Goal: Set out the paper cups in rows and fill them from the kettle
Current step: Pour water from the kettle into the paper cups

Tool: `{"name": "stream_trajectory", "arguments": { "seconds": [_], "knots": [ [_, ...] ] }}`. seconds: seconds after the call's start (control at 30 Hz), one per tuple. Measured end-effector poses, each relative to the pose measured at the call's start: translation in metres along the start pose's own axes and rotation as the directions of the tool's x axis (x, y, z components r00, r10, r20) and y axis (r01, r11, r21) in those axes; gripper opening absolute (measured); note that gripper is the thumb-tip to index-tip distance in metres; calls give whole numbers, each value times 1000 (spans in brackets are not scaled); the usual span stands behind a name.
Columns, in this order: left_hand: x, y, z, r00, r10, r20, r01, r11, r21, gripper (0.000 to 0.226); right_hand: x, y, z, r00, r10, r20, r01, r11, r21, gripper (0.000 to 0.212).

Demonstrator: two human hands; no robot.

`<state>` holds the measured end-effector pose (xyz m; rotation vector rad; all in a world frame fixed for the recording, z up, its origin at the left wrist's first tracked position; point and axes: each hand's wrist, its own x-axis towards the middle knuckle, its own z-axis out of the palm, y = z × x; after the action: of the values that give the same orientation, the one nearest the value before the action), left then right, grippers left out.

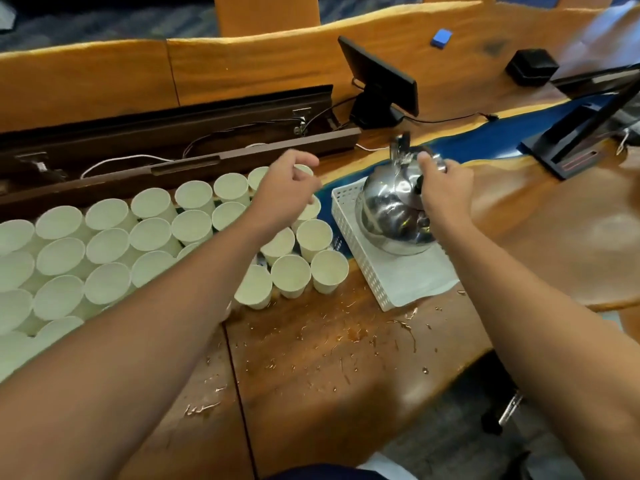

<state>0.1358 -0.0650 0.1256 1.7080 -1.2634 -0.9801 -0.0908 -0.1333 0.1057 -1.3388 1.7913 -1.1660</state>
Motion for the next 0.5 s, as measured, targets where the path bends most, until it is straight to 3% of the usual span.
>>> {"name": "stream_trajectory", "arguments": {
  "seconds": [0.17, 0.3, 0.5],
  "knots": [
    [-8, 23, -44, 990, 136, -29, -135, 990, 29, 24, -22, -66, -17, 975, -221, -38, 220, 975, -20, 49],
    [-23, 32, -88, 980, 192, -53, -188, 980, 64, 21, -54, -116, -16, 917, -399, 11, 399, 916, -21, 51],
    [-55, 24, -165, 964, 245, -102, -227, 960, 163, 19, -122, -161, 14, 865, -484, 130, 476, 875, 86, 51]
  ]
}}
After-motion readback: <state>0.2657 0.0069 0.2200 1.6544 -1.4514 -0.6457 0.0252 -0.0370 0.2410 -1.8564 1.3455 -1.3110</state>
